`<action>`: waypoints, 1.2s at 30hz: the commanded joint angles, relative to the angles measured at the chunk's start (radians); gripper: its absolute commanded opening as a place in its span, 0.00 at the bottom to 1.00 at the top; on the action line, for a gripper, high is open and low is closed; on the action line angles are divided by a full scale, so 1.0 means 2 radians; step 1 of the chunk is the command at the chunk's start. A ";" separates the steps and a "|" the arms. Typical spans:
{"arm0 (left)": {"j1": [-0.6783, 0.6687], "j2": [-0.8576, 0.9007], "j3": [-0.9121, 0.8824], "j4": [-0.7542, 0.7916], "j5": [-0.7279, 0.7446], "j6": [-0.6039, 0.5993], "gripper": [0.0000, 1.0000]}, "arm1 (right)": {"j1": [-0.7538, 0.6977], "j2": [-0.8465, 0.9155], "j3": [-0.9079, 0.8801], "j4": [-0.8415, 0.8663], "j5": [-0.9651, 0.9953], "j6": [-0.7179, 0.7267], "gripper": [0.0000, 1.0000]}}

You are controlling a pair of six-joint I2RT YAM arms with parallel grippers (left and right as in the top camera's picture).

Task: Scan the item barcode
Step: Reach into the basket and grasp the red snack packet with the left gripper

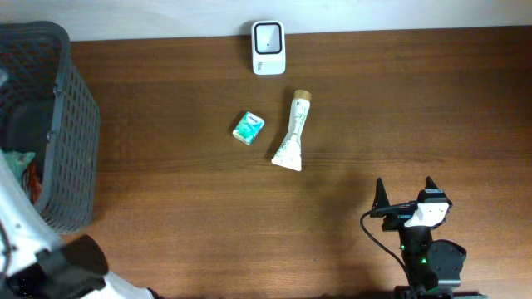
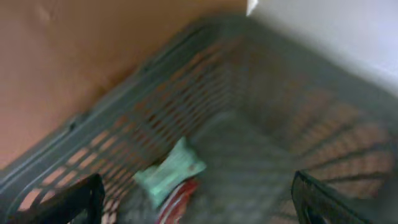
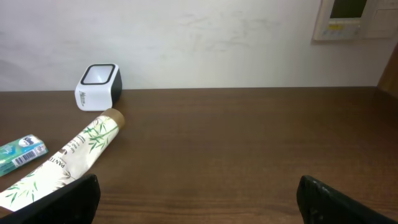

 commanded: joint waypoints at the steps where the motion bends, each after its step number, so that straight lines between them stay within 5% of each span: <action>1: 0.039 0.043 -0.039 -0.004 0.009 -0.013 0.94 | 0.005 -0.004 -0.004 -0.002 0.003 0.002 0.99; 11: 0.060 0.119 -0.153 -0.015 0.073 -0.023 0.90 | 0.005 -0.004 -0.004 -0.001 0.003 0.002 0.99; 28: 0.110 0.147 -0.273 0.043 0.067 -0.022 0.86 | 0.005 -0.004 -0.004 -0.001 0.003 0.002 0.99; 36: 0.115 0.187 -0.274 0.047 0.123 0.016 0.71 | 0.005 -0.004 -0.004 -0.001 0.003 0.002 0.99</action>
